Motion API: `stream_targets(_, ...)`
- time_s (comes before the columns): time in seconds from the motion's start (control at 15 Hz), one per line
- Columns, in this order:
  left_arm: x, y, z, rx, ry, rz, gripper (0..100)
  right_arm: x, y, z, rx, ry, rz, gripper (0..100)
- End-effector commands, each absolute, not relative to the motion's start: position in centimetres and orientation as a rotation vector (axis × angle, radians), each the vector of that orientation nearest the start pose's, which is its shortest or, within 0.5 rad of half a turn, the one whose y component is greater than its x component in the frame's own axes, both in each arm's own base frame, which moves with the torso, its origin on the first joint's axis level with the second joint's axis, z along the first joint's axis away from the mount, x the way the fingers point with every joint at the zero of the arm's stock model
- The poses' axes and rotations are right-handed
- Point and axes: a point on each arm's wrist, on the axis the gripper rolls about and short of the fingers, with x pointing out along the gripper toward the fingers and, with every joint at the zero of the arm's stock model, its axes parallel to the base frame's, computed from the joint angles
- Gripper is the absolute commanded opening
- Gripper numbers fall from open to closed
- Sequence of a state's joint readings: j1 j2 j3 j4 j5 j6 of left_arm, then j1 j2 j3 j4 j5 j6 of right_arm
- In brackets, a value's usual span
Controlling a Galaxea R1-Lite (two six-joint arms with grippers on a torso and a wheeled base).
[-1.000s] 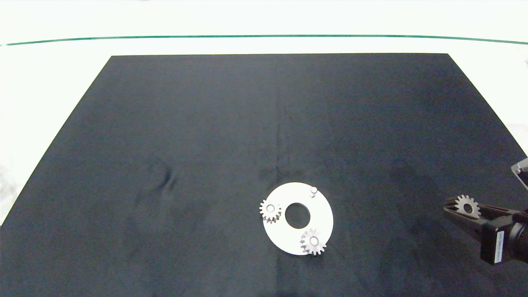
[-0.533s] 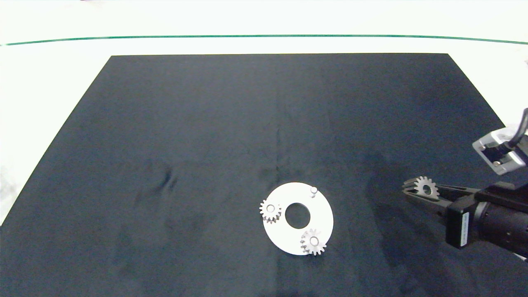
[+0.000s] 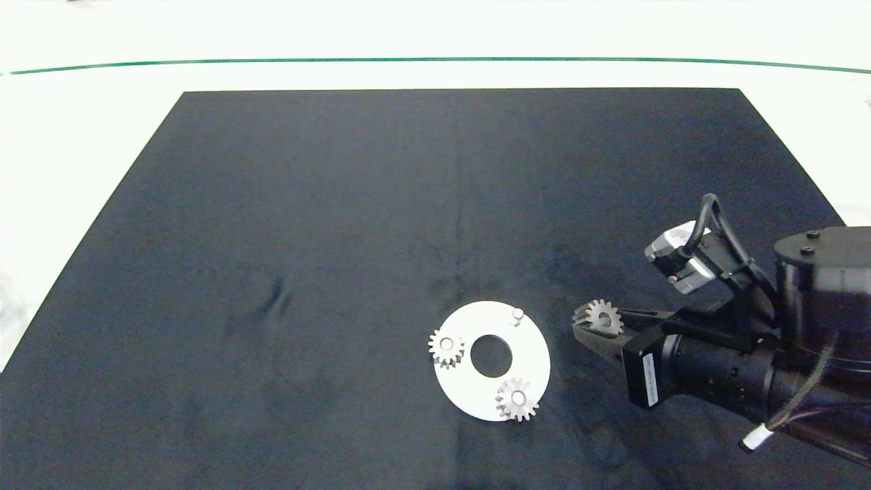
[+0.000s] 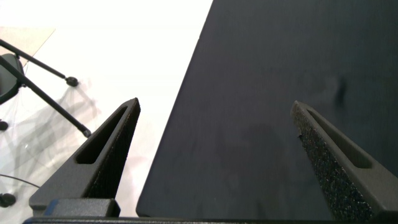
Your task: Install three planetary gears onto the carrier pins
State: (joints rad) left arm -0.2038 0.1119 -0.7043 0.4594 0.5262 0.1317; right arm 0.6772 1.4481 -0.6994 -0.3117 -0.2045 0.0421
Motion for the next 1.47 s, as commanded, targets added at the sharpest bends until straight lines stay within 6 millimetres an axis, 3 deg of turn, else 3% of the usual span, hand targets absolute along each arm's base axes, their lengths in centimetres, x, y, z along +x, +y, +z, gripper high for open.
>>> stream_targets(0.07,-9.5,3.1,20.6,0.078,-0.115,0.335,100,20.2,15.9,18.1,-0.174,0.442,0.455,19)
stream_targets(0.87,-9.6,3.1,20.5,0.072,-0.117,0.334,100,21.8,18.8,19.3,-0.198,0.456,0.486,19)
stream_targets(1.47,-9.6,3.1,20.6,0.069,-0.119,0.334,100,22.8,20.3,18.4,-0.218,0.477,0.492,19)
